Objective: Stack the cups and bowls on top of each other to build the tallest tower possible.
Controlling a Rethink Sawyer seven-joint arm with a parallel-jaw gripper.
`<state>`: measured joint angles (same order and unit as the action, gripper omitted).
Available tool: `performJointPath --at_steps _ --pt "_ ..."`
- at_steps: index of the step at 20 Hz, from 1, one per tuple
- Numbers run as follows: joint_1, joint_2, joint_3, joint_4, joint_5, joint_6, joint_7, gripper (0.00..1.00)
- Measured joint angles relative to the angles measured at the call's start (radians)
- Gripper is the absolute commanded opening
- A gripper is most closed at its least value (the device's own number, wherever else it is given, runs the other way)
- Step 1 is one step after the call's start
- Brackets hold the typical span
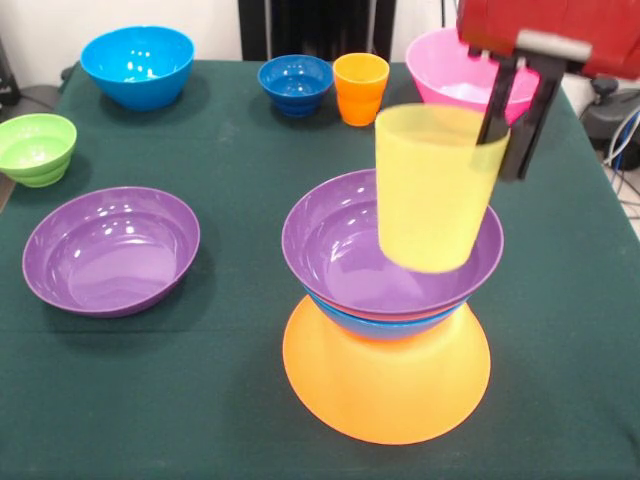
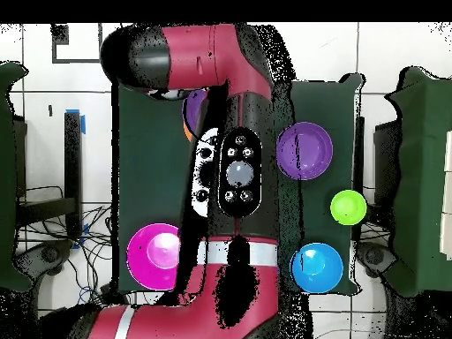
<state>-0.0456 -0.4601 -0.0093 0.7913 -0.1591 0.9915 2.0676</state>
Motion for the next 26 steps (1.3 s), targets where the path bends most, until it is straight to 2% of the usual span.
performJointPath --at_steps 12,26 --pt "-0.004 0.058 0.008 -0.003 -0.008 0.036 0.0 0.0" --pt "-0.012 0.057 0.012 -0.003 -0.011 0.195 -0.008 0.0"
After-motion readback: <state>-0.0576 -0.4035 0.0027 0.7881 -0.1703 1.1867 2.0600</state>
